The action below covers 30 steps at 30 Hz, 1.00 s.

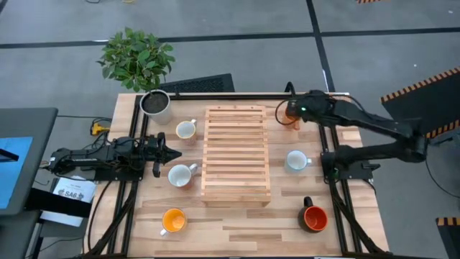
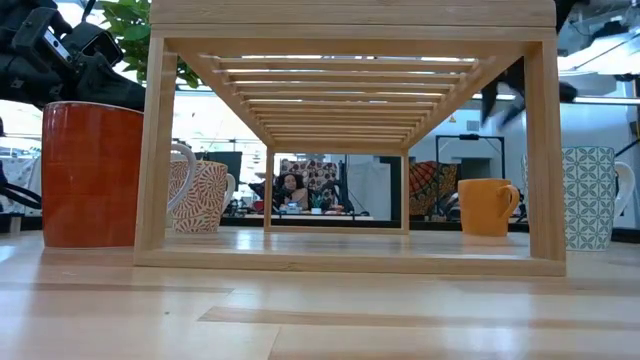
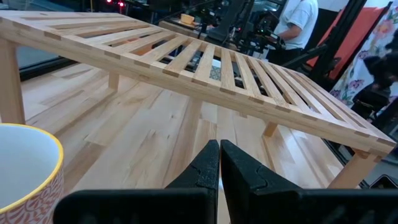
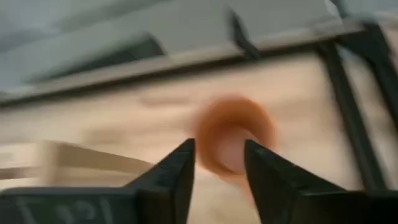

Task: Place coffee mugs
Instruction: Put the right orange cup on the shelf

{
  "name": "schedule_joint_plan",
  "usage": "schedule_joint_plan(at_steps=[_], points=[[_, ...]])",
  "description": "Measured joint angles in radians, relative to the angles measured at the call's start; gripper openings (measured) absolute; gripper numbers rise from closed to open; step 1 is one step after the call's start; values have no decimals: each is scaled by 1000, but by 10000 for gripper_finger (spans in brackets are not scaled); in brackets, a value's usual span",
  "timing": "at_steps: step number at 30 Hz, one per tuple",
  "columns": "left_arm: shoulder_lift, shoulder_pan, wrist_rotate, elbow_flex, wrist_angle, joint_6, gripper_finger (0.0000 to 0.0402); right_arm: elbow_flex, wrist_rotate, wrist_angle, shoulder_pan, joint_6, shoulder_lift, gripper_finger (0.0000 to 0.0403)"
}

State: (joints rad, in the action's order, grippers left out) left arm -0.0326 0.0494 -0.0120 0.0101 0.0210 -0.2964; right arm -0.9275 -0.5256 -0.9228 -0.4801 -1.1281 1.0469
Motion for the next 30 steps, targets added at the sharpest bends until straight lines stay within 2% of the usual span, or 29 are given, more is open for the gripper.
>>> schedule_joint_plan(at_steps=[4, 8, 15, 26, 30], points=[[0, 0, 0, 0, 0, 0, 0, 36, 63, -41, -87, -56, 76, 217], [0, 0, 0, 0, 0, 0, 0, 48, 113, 2, -179, -1, 122, 238], [0, 0, 0, 0, 0, 0, 0, 49, 154, 40, -256, 102, 223, 239], [0, 0, 0, 0, 0, 0, 0, 49, 154, 48, -290, 168, 385, 239], [0, 0, 0, 0, 0, 0, 0, 49, 157, 49, -291, 172, 411, 223]])
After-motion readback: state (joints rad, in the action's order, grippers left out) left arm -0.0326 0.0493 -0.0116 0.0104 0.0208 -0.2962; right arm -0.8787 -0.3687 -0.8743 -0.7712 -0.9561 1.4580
